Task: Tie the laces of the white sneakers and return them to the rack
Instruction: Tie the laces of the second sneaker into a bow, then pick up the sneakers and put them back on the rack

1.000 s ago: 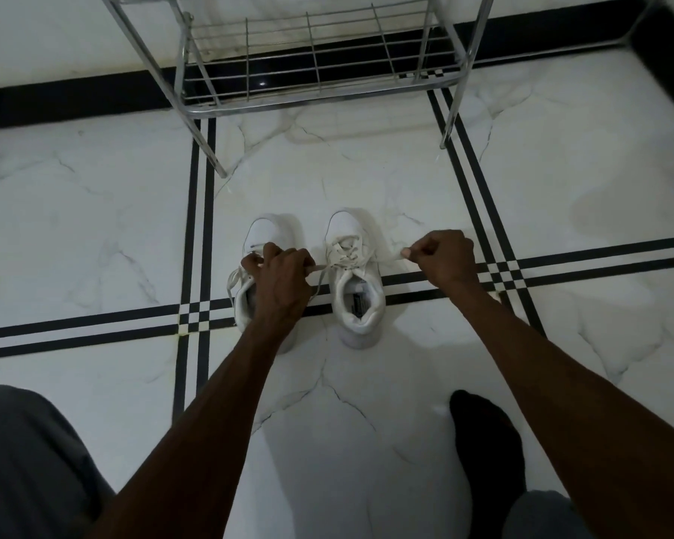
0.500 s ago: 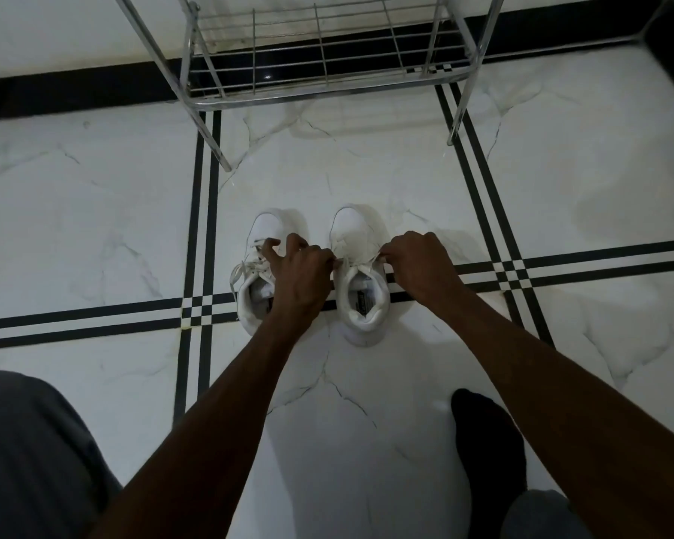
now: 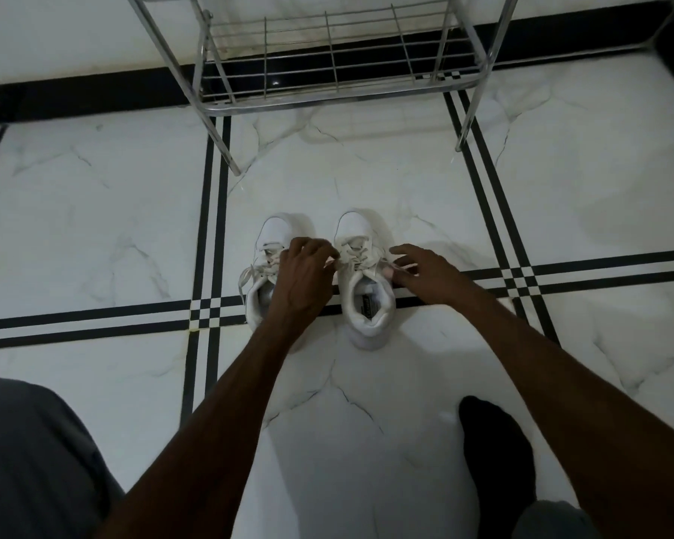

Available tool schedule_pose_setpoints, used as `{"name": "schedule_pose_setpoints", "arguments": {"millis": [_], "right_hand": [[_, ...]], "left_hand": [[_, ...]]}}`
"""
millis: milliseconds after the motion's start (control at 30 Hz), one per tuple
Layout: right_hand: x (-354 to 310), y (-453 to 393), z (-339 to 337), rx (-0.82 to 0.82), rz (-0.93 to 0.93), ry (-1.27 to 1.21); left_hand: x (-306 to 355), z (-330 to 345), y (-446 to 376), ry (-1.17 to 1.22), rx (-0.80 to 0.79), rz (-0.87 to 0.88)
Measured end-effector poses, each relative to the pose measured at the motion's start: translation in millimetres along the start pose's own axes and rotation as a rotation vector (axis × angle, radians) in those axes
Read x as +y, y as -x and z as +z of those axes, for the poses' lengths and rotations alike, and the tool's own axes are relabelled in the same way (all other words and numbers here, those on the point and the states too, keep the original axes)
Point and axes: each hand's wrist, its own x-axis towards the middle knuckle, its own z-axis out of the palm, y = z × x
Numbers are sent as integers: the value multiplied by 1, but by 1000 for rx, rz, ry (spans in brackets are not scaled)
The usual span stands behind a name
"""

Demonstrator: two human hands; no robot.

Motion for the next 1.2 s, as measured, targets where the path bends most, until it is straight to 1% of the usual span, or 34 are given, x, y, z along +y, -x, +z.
{"name": "schedule_pose_setpoints", "arguments": {"millis": [33, 67, 133, 167, 200, 267, 300, 367, 433, 567, 633, 800, 900, 1033, 1100, 1200], "right_hand": [[1, 4, -6, -113, 93, -177], [2, 7, -10, -194, 165, -275], [1, 10, -10, -269, 195, -287], [-1, 11, -5, -272, 180, -271], [-5, 11, 2, -250, 152, -249], [-11, 9, 17, -170, 100, -201], [-14, 8, 24, -127, 90, -186], [-21, 7, 34, -62, 78, -167], [-26, 5, 42, -10, 42, -113], [-32, 1, 56, 86, 1, 1], [-31, 0, 60, 127, -5, 33], [-28, -1, 67, 230, -45, 6], [-26, 0, 66, 257, -79, 13], [-30, 1, 51, 288, -100, -47], [-34, 4, 38, 292, -108, -58], [-50, 19, 13, 291, -107, -68]], "left_hand": [[-6, -4, 1, 56, 50, -5], [-11, -10, 2, 101, 100, -38], [-21, -23, 5, 114, 205, -143], [-29, -29, 9, 89, 238, -210], [-38, -34, 14, 75, 238, -298], [-58, -36, 25, 143, 129, -508], [-67, -35, 33, 233, 50, -598], [-74, -34, 47, 442, -49, -692], [-69, -34, 59, 584, -81, -703], [-58, -28, 72, 816, -83, -756], [-58, -24, 75, 875, -84, -771], [-50, -22, 71, 839, -35, -704], [-46, -19, 69, 806, -7, -676], [-36, -19, 62, 810, 36, -623], [-27, -27, 57, 810, 56, -586], [-4, -61, 50, 799, 56, -600]]}}
